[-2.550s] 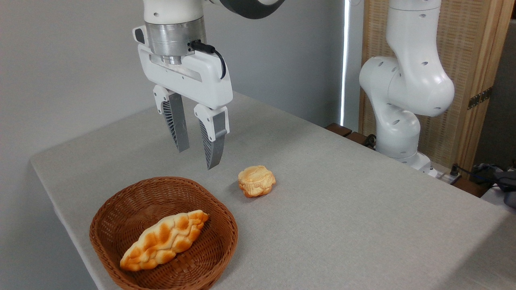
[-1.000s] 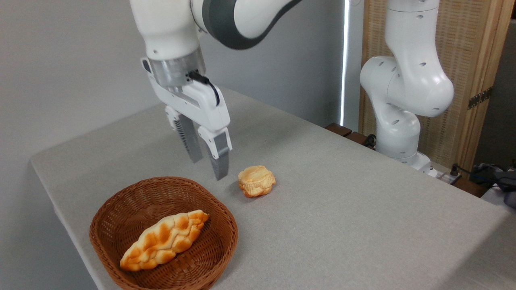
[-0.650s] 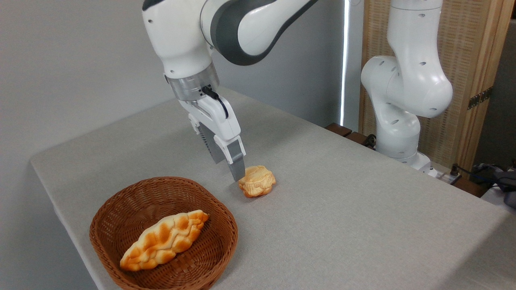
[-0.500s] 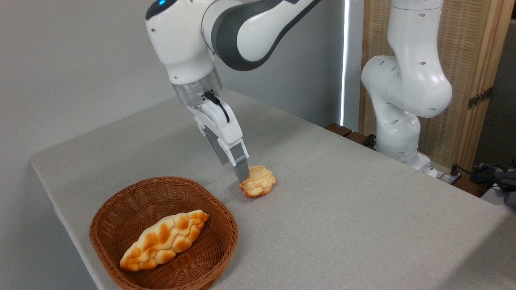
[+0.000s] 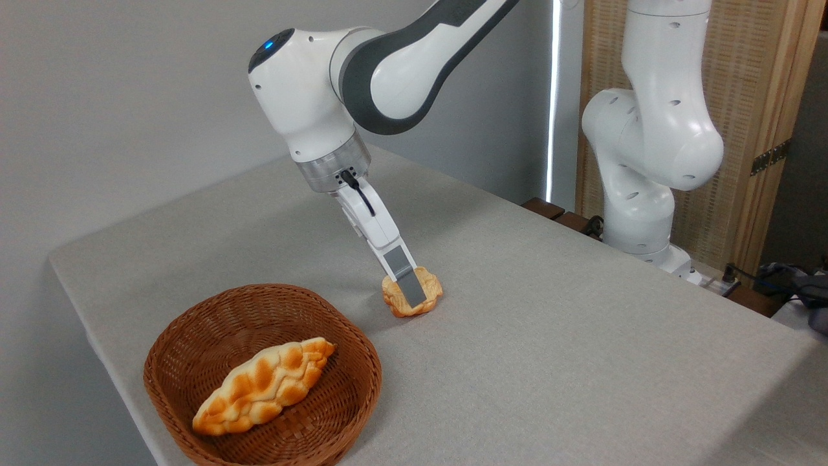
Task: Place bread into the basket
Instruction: 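Lower the open gripper down onto the small round bun, then close the gripper on the round bun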
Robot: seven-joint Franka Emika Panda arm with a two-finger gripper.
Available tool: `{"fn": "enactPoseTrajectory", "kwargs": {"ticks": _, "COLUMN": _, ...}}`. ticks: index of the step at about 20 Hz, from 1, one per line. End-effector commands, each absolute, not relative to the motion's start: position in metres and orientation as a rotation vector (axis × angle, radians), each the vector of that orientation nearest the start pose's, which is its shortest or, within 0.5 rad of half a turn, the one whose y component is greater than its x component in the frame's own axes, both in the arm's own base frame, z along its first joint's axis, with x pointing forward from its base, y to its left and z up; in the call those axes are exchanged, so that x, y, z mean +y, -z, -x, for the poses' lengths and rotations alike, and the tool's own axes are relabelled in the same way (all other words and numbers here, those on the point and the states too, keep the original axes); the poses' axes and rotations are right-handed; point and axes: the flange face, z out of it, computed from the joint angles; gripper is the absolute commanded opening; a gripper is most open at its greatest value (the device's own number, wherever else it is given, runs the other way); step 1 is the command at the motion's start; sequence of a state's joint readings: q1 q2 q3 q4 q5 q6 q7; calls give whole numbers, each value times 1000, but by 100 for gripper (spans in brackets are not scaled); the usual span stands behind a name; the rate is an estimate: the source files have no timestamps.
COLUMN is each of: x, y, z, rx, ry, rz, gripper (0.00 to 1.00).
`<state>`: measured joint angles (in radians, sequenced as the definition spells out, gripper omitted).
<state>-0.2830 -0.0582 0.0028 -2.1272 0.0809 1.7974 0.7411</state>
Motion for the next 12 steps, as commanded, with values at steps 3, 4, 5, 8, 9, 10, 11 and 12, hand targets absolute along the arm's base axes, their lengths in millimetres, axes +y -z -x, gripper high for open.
{"fn": "enactPoseTrajectory", "kwargs": {"ticks": 3, "x": -128, "y": -417, "z": -476, "rx": 1696, "ry": -433, "rz": 2585, "gripper": 47}}
{"fn": "enactPoseTrajectory", "kwargs": {"ticks": 4, "x": -128, "y": -417, "z": -475, "rx": 1709, "ry": -438, "rz": 2579, "gripper": 41}}
{"fn": "enactPoseTrajectory", "kwargs": {"ticks": 5, "x": -128, "y": -417, "z": -475, "rx": 1709, "ry": -440, "rz": 2579, "gripper": 35}}
{"fn": "enactPoseTrajectory", "kwargs": {"ticks": 8, "x": -128, "y": -417, "z": -475, "rx": 1707, "ry": -438, "rz": 2580, "gripper": 31}}
{"fn": "enactPoseTrajectory", "kwargs": {"ticks": 9, "x": -128, "y": -418, "z": -476, "rx": 1705, "ry": -436, "rz": 2581, "gripper": 31}}
{"fn": "enactPoseTrajectory", "kwargs": {"ticks": 10, "x": -128, "y": -417, "z": -476, "rx": 1705, "ry": -440, "rz": 2581, "gripper": 31}}
{"fn": "enactPoseTrajectory", "kwargs": {"ticks": 11, "x": -128, "y": -417, "z": -476, "rx": 1703, "ry": -440, "rz": 2582, "gripper": 32}}
{"fn": "enactPoseTrajectory", "kwargs": {"ticks": 12, "x": -128, "y": -417, "z": -476, "rx": 1703, "ry": -440, "rz": 2582, "gripper": 32}}
